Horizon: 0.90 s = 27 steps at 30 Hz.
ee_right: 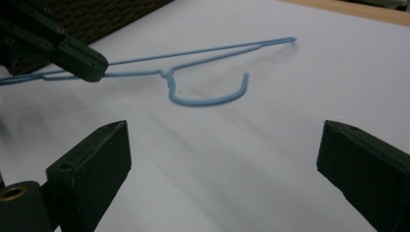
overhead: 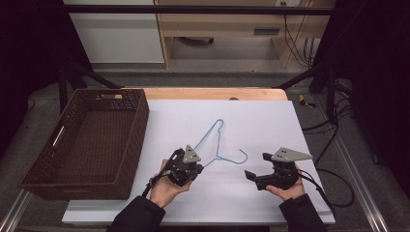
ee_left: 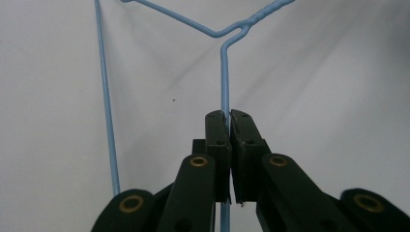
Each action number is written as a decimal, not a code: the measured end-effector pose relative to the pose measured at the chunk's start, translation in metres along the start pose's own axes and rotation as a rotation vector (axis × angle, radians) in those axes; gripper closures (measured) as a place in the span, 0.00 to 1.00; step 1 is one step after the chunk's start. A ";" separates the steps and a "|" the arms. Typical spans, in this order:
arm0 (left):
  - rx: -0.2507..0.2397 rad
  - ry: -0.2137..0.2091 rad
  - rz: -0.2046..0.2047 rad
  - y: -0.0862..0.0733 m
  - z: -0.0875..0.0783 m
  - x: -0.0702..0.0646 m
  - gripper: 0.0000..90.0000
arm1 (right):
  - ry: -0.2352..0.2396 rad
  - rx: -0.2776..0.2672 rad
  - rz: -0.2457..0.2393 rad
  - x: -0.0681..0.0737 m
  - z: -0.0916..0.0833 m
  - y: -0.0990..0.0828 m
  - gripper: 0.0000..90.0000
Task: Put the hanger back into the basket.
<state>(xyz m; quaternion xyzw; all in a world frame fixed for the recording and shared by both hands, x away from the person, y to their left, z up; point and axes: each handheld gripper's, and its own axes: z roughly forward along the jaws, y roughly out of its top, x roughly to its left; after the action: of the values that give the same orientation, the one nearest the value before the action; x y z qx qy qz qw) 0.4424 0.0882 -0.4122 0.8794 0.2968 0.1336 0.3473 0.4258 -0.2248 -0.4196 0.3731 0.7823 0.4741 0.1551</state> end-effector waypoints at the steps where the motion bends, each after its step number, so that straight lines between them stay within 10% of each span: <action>1: -0.004 0.000 -0.002 0.000 -0.001 0.000 0.97 | 0.003 0.012 0.000 0.002 0.004 -0.001 0.06; 27: -0.032 -0.003 -0.011 0.003 -0.011 0.001 0.97 | 0.093 -0.014 0.000 0.019 0.057 0.002 0.21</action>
<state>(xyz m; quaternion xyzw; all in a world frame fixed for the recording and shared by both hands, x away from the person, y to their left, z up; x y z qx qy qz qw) 0.4392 0.0928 -0.4027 0.8724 0.2990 0.1351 0.3623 0.4477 -0.1748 -0.4444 0.3496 0.7854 0.4963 0.1209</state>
